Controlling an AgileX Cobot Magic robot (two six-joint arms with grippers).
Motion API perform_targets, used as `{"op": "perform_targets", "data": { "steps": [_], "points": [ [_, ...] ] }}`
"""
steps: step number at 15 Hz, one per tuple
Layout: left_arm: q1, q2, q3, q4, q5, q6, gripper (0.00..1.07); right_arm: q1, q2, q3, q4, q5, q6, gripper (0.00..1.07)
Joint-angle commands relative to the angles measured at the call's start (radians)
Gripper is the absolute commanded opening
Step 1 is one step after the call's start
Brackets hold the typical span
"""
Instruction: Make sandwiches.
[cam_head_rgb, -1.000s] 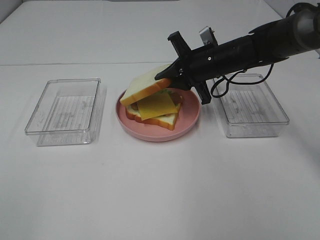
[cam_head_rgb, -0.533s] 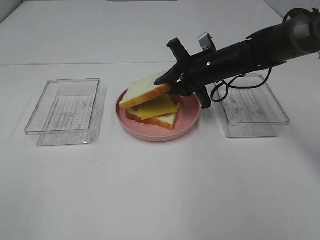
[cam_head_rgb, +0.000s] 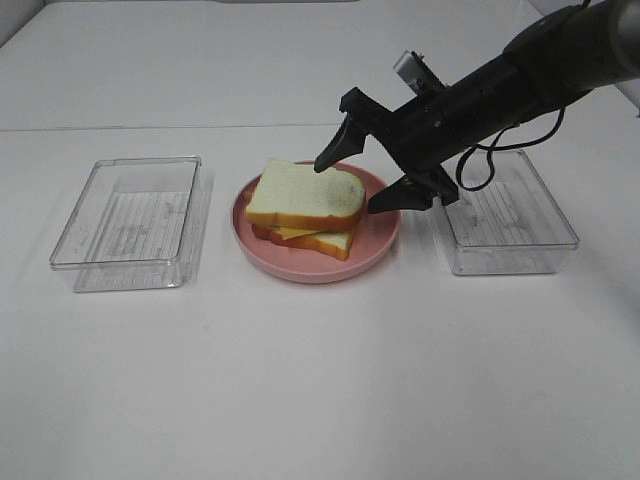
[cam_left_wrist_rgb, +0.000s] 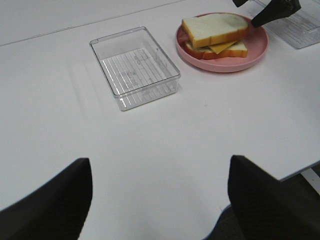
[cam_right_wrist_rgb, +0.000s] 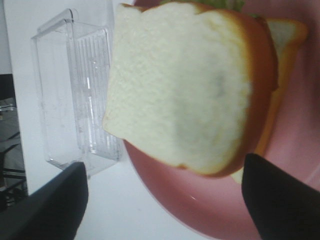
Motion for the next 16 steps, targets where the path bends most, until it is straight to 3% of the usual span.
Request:
{"op": "perform_targets", "data": {
  "steps": [1, 4, 6, 12, 16],
  "points": [
    [0.0, -0.023, 0.006, 0.003, -0.01, 0.002, 0.72, 0.001, -0.07, 0.003, -0.249, 0.038, 0.115, 0.8],
    [0.0, -0.023, 0.006, 0.003, -0.01, 0.002, 0.72, 0.001, -0.151, 0.003, -0.485, 0.127, 0.193, 0.79],
    [0.0, -0.023, 0.006, 0.003, -0.01, 0.002, 0.72, 0.001, -0.267, 0.003, -0.656, 0.304, 0.206, 0.79],
    [0.0, -0.023, 0.006, 0.003, -0.01, 0.002, 0.72, 0.001, -0.642, 0.132, -0.785, 0.387, 0.205, 0.78],
    [0.0, -0.023, 0.006, 0.003, -0.01, 0.002, 0.72, 0.001, -0.951, 0.342, -0.828, 0.429, 0.205, 0.78]
  ]
}}
